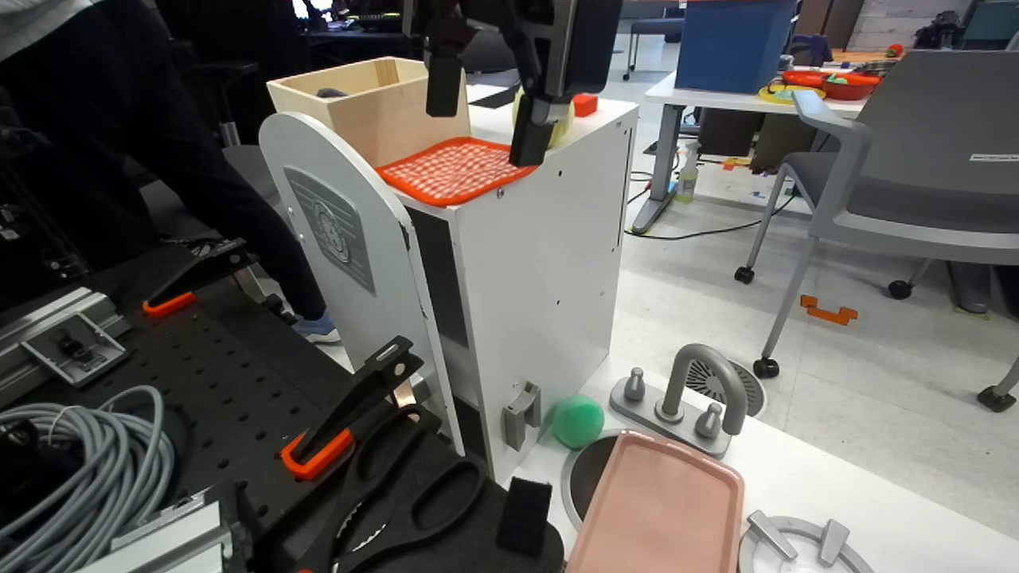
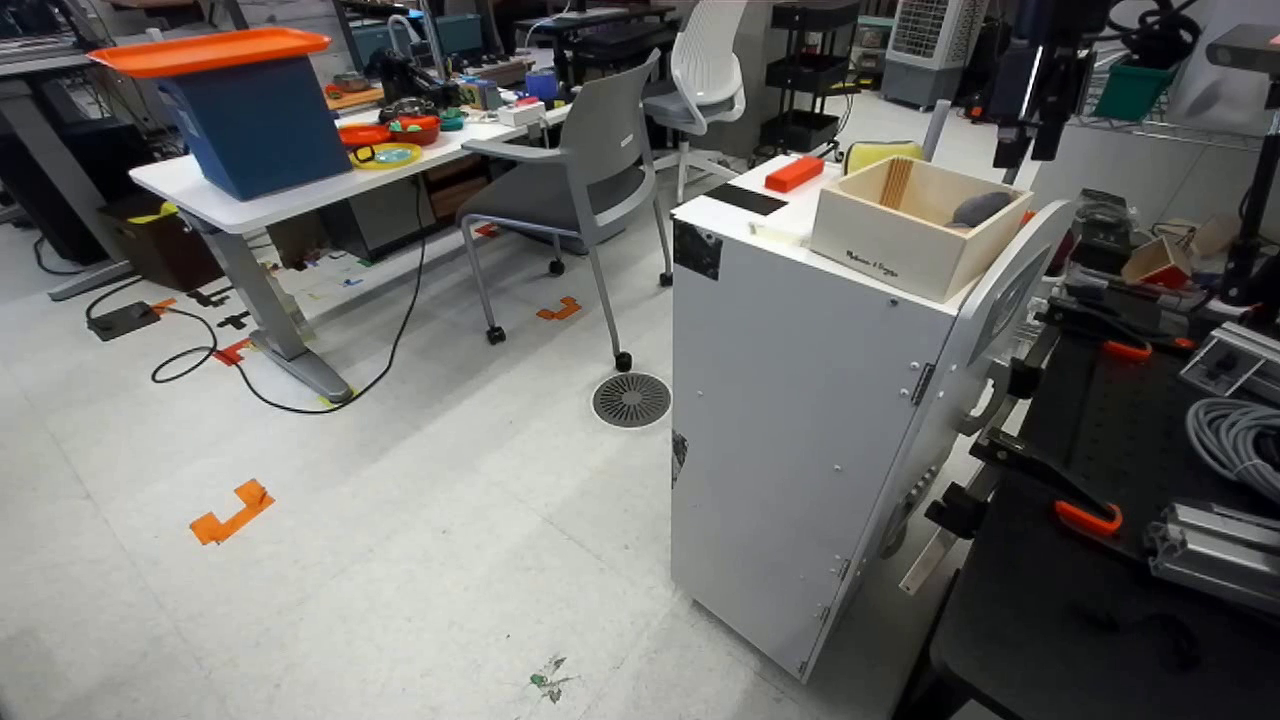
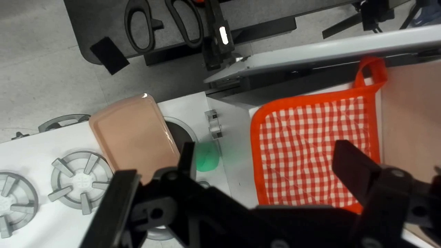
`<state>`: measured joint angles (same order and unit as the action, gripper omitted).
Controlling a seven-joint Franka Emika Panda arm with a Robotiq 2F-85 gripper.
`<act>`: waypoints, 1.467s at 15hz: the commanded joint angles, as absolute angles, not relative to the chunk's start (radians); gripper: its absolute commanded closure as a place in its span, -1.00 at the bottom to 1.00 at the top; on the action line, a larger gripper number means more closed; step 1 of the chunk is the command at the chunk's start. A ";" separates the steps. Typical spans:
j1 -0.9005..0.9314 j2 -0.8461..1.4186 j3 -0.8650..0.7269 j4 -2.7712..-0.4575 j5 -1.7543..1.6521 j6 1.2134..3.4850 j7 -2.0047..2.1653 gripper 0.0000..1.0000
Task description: Put the grey plushy in the box, remove the yellow plushy from the box and put it on top of the cupboard, and then put the oven mitt on the tray
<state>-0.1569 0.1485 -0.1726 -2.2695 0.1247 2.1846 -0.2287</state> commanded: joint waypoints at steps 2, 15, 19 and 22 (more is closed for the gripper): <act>-0.168 0.148 -0.161 -2.260 0.123 2.181 -0.231 -1.00; -0.164 0.142 -0.149 -2.257 0.120 2.197 -0.235 -1.00; -0.166 0.143 -0.150 -2.255 0.118 2.204 -0.234 -1.00; -0.172 0.149 -0.157 -2.253 0.110 2.213 -0.231 -1.00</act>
<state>-0.1577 0.1492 -0.1579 -2.2583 0.1245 2.1980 -0.2334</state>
